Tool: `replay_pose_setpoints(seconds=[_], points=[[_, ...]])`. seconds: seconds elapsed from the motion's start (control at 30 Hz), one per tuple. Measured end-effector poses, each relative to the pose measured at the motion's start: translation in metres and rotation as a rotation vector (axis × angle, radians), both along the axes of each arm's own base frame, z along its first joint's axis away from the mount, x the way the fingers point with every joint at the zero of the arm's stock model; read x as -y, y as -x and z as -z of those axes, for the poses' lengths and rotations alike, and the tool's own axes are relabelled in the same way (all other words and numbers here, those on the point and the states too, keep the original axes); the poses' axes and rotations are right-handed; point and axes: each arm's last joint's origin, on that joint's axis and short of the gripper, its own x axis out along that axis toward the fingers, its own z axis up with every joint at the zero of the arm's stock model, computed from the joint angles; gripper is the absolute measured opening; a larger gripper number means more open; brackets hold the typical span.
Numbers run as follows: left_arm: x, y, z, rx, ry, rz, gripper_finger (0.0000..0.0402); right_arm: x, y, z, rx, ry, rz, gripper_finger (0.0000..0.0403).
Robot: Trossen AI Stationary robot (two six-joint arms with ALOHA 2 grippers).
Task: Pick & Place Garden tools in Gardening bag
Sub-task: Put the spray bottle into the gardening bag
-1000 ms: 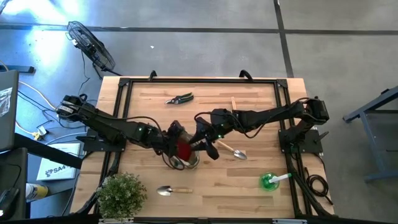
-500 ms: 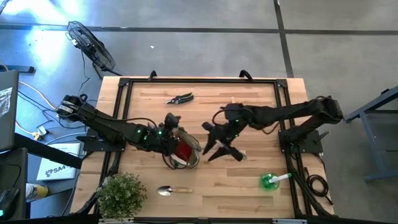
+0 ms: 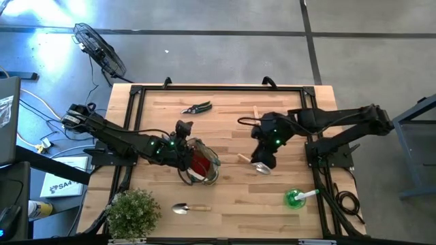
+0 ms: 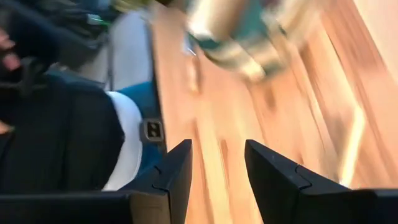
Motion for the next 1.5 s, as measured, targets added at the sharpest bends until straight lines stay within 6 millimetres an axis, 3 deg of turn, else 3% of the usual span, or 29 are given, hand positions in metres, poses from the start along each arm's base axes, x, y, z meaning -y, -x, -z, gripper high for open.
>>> replay_pose_setpoints(seconds=[0.23, 0.37, 0.67, 0.97, 1.23, 1.5], points=[[-0.001, 0.009, 0.009, -0.051, 0.162, -0.001, 0.0203, -0.001, 0.019, 0.013, -0.364, -0.151, 0.241, 0.0138], [-0.002, 0.013, 0.011, -0.035, 0.189, -0.046, 0.0203, -0.008, 0.023, 0.013, -0.463, -0.268, 0.264, 0.0138], [-0.002, 0.018, 0.016, -0.071, 0.347, -0.067, 0.0203, -0.033, 0.033, 0.014, -0.72, -0.454, 0.422, 0.0138], [0.002, 0.02, 0.019, -0.119, 0.504, -0.05, 0.0203, -0.065, 0.05, 0.016, -0.978, -0.513, 0.578, 0.0138], [0.003, 0.015, 0.017, -0.086, 0.503, -0.017, 0.0203, -0.09, 0.063, 0.016, -0.974, -0.433, 0.419, 0.0138], [0.006, 0.01, 0.017, -0.087, 0.557, 0.044, 0.0203, -0.096, 0.075, 0.021, -0.749, -0.108, 0.096, 0.0138]])
